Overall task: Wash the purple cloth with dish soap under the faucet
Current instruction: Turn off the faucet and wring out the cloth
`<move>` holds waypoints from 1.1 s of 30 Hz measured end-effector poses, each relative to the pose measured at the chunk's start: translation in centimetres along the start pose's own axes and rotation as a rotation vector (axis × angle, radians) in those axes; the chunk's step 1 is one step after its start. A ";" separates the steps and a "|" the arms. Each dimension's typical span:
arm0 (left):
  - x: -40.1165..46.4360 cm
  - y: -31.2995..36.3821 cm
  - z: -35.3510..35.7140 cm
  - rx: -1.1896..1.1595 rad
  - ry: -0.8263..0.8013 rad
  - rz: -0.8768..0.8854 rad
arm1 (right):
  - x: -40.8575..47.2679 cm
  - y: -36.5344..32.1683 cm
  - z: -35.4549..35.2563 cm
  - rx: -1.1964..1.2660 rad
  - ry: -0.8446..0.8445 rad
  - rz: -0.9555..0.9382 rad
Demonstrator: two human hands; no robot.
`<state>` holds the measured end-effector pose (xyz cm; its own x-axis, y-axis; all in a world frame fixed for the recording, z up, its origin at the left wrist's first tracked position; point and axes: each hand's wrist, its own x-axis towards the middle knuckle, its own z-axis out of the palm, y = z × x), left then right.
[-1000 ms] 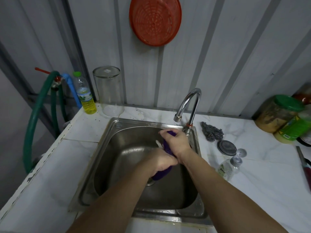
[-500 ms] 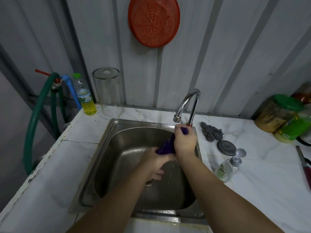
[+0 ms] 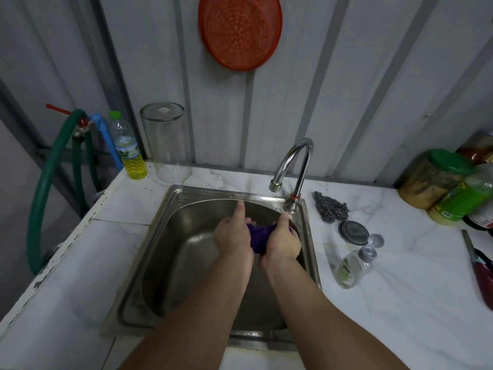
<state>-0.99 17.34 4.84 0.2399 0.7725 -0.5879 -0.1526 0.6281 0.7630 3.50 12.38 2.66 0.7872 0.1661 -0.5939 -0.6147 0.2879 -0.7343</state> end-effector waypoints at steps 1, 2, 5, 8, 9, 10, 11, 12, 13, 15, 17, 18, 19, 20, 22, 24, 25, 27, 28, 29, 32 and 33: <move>0.0 0.2 0.1 0.002 0.032 0.039 | 0.1 -0.2 0.2 -0.028 0.007 0.026; 0.0 0.4 0.3 0.038 0.053 0.074 | 0.2 -0.4 0.5 -0.063 0.013 0.040; 0.1 0.7 0.6 0.186 0.064 0.204 | 0.5 -0.7 1.0 -0.212 0.004 0.011; -0.1 0.6 0.4 0.315 0.023 0.351 | 0.5 -0.9 1.2 -0.386 -0.027 -0.059; -0.2 0.6 0.4 0.365 0.007 0.405 | 0.4 -1.0 1.2 -0.442 -0.034 -0.086; -0.1 0.6 0.4 0.409 -0.008 0.457 | 0.5 -1.1 1.2 -0.498 -0.032 -0.115; -0.2 0.5 0.5 0.445 -0.018 0.490 | 0.5 -1.1 1.3 -0.551 -0.030 -0.142; -0.3 0.4 0.4 0.471 -0.019 0.512 | 0.6 -1.2 1.2 -0.589 -0.036 -0.157; -0.4 0.3 0.3 0.483 -0.020 0.520 | 0.7 -1.2 1.3 -0.603 -0.051 -0.163; -0.5 0.1 -0.2 0.532 -0.061 0.525 | 1.0 -1.1 0.9 -0.598 -0.092 -0.174; -0.3 0.5 -0.6 0.603 -0.167 0.506 | 1.4 -1.0 0.3 -0.574 -0.131 -0.234; -0.2 0.9 -0.9 0.631 -0.235 0.448 | 1.5 -1.0 0.0 -0.540 -0.155 -0.254; -0.1 1.4 -1.0 0.646 -0.304 0.346 | 1.6 -1.1 -0.3 -0.488 -0.197 -0.266; 0.1 1.8 -1.2 0.651 -0.380 0.220 | 1.6 -1.3 -0.6 -0.445 -0.252 -0.280; 0.2 2.6 -1.9 0.662 -0.540 0.002 | 1.5 -2.1 -1.0 -0.449 -0.373 -0.328; 0.4 3.2 -2.7 0.724 -0.719 -0.115 | 1.4 -3.0 -1.2 -0.489 -0.486 -0.364; 0.5 3.3 -2.9 0.776 -0.798 -0.144 | 1.1 -3.4 -1.1 -0.493 -0.530 -0.370; 0.8 3.2 -3.0 0.870 -0.883 -0.172 | 0.5 -4.1 -0.7 -0.509 -0.611 -0.383; 1.0 3.1 -2.9 0.906 -0.894 -0.166 | 0.2 -4.4 -0.4 -0.521 -0.651 -0.392; 0.9 3.0 -2.6 0.949 -0.896 -0.141 | 0.0 -4.6 0.0 -0.511 -0.689 -0.389; 0.5 2.7 -1.9 1.160 -0.840 0.014 | -0.3 -5.0 0.6 -0.437 -0.686 -0.353; 0.2 2.4 -1.6 1.237 -0.796 0.078 | -0.4 -5.1 0.7 -0.465 -0.651 -0.372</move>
<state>-2.86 19.20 6.14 0.7845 0.2888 -0.5487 0.6106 -0.2057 0.7647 6.37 11.52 6.89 0.7248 0.6833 -0.0887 -0.1594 0.0411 -0.9863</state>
